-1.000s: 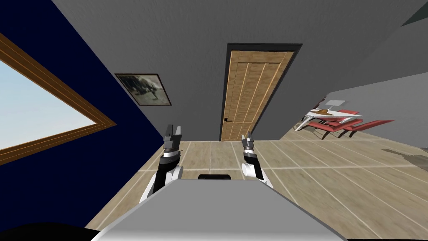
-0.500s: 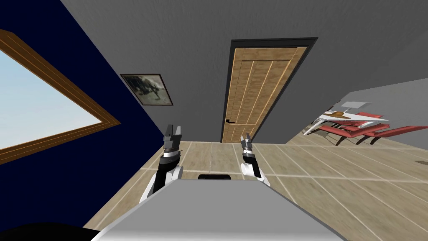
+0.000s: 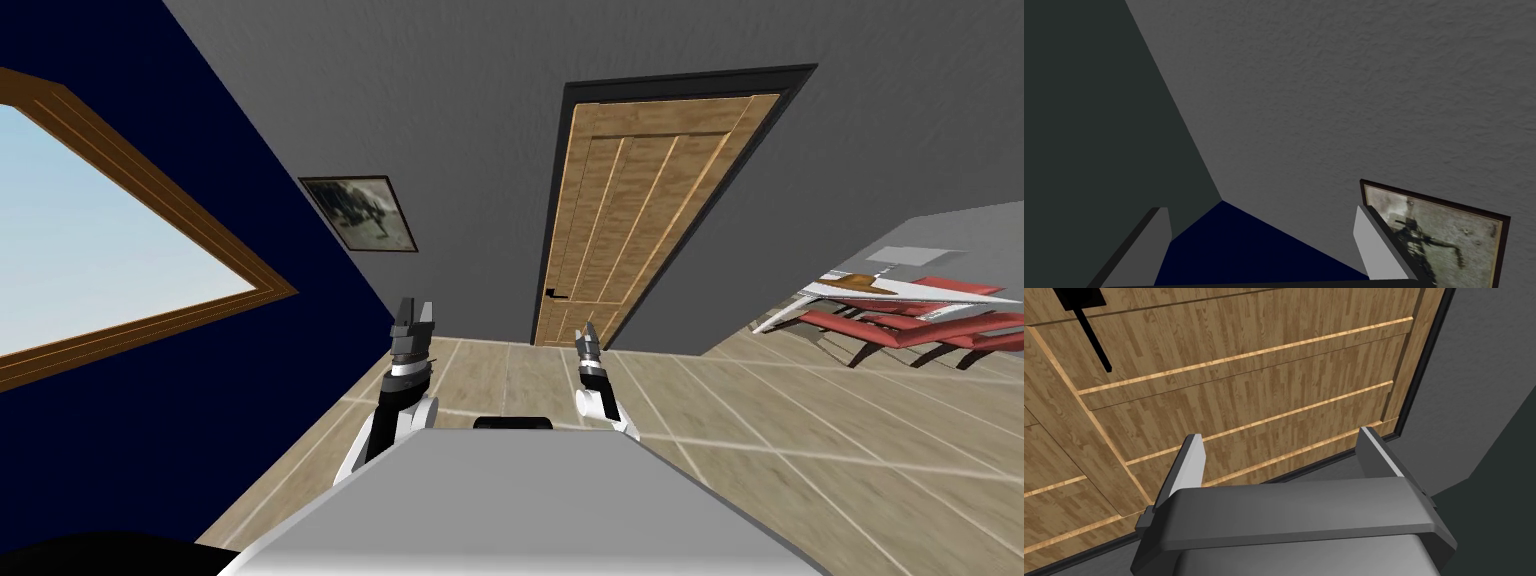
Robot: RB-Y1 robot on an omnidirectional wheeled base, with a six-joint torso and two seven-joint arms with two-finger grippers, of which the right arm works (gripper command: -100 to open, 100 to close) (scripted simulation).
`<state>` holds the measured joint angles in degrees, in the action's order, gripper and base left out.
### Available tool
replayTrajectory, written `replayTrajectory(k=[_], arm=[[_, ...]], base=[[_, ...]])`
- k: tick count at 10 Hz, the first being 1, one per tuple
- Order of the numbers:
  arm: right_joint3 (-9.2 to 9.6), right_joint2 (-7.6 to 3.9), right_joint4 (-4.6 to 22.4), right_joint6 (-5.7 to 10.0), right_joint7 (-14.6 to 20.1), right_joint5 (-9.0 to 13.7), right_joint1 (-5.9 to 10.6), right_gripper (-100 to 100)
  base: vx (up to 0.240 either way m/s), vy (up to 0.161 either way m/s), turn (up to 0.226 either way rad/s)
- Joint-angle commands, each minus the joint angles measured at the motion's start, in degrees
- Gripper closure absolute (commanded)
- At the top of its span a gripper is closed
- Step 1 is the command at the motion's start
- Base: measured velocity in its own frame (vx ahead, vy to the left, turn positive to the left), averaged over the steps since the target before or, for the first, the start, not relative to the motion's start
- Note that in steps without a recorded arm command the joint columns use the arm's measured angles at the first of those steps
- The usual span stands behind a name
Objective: Pull the door open
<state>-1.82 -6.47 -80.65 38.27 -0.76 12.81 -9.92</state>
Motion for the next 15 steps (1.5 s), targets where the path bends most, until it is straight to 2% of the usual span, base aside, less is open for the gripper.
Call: replayTrajectory(k=[1, 12, 13, 15], arm=[[-0.06, -0.08, 2.30, 0.45, -0.47, 0.53, 0.70, -100], [-1.02, -1.28, 20.32, 3.84, -2.82, 4.26, 7.72, -100], [-1.02, -1.28, 20.37, 3.84, -2.82, 4.26, 7.72, -100], [-1.19, -1.46, 23.45, 4.42, -3.22, 4.90, 8.92, -100]], base=[[0.096, -0.048, 0.099], [0.088, -0.045, 0.092], [0.059, -0.029, 0.039], [0.055, -0.030, 0.079]])
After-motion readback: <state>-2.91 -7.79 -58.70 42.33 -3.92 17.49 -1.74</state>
